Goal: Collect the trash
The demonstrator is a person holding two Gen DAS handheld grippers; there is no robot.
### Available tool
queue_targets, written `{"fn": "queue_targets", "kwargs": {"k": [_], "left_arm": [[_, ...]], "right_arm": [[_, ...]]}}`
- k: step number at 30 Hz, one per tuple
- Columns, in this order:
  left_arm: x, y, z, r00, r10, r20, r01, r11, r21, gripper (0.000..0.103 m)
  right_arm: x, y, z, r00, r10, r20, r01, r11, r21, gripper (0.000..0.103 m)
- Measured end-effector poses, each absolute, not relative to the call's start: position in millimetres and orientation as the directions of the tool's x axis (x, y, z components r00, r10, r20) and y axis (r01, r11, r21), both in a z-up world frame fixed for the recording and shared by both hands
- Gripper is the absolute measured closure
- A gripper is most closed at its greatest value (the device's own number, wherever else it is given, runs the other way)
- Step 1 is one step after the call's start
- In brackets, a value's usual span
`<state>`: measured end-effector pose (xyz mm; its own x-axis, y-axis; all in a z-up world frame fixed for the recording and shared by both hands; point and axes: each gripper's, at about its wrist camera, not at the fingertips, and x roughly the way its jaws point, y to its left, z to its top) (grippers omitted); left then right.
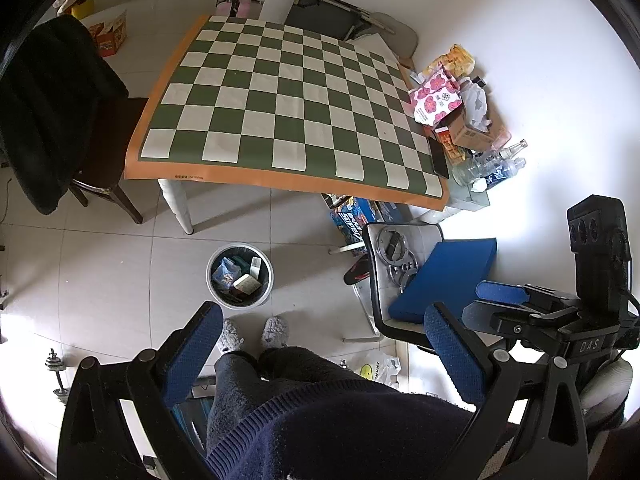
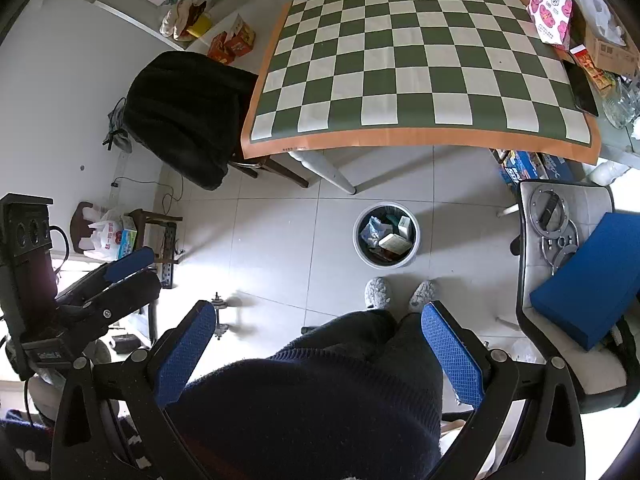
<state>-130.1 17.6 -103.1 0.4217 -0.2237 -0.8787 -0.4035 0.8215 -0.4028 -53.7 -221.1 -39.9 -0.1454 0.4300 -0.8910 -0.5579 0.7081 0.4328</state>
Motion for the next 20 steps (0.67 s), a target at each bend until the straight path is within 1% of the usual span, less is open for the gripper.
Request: {"fn": "queue_targets", "kwargs": {"k": [20], "left_arm": [[-130.0,23.5,-98.9,0.426,-0.215,-0.879,-0.403,0.824,-0.397,0.000]], "right_arm": [[-60.2,-217.6,-38.3,-0.151,0.429,-0.891,-0.562,0.704,0.434,0.000]]}}
